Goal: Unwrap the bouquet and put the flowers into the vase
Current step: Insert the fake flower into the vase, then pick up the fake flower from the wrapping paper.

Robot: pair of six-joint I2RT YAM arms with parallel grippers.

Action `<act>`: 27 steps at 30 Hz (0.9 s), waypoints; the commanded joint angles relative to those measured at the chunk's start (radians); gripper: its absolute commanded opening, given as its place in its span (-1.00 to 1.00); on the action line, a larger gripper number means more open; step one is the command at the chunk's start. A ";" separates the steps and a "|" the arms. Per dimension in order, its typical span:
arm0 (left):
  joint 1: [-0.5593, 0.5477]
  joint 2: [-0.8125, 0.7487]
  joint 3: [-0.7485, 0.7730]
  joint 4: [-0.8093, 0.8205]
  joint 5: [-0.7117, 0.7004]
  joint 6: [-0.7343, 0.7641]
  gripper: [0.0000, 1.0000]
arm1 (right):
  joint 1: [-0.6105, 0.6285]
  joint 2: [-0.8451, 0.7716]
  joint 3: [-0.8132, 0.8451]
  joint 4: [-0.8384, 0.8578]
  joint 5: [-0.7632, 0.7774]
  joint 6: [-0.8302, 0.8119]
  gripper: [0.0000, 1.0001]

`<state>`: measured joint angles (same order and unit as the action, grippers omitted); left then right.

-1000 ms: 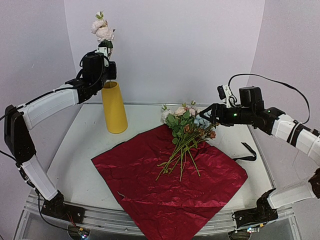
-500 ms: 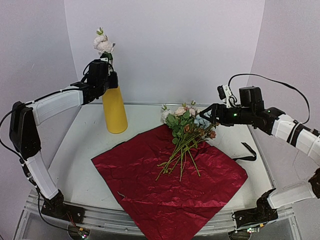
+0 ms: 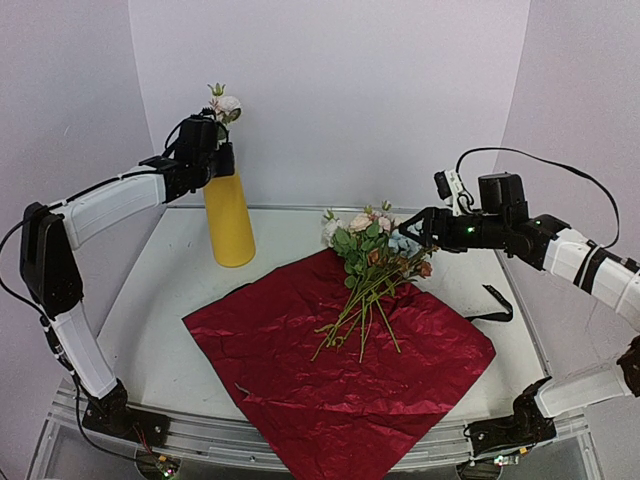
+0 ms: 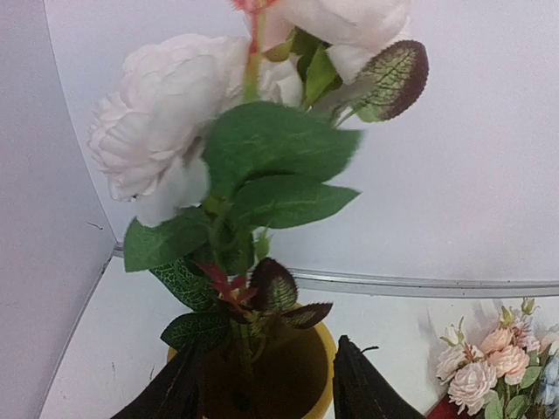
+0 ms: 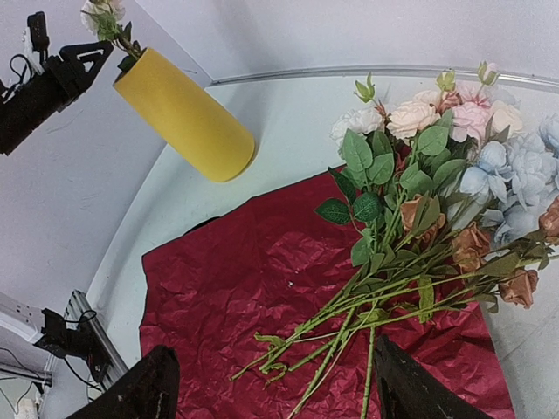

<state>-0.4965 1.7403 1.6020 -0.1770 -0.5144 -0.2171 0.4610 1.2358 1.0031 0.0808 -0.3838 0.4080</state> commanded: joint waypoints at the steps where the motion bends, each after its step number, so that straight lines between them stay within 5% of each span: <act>1: 0.000 -0.082 0.018 -0.030 -0.013 -0.041 0.07 | 0.004 -0.027 -0.001 0.002 -0.035 -0.005 0.54; 19: -0.001 -0.326 -0.201 -0.110 0.267 -0.319 0.37 | 0.004 -0.155 -0.171 -0.077 0.070 0.125 0.53; 27: -0.009 -0.401 -0.360 -0.125 0.541 -0.509 0.50 | 0.004 -0.105 -0.233 -0.128 0.111 0.210 0.43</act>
<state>-0.4965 1.3948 1.3109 -0.2895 -0.1458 -0.5912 0.4610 1.0997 0.7960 -0.0103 -0.2983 0.5552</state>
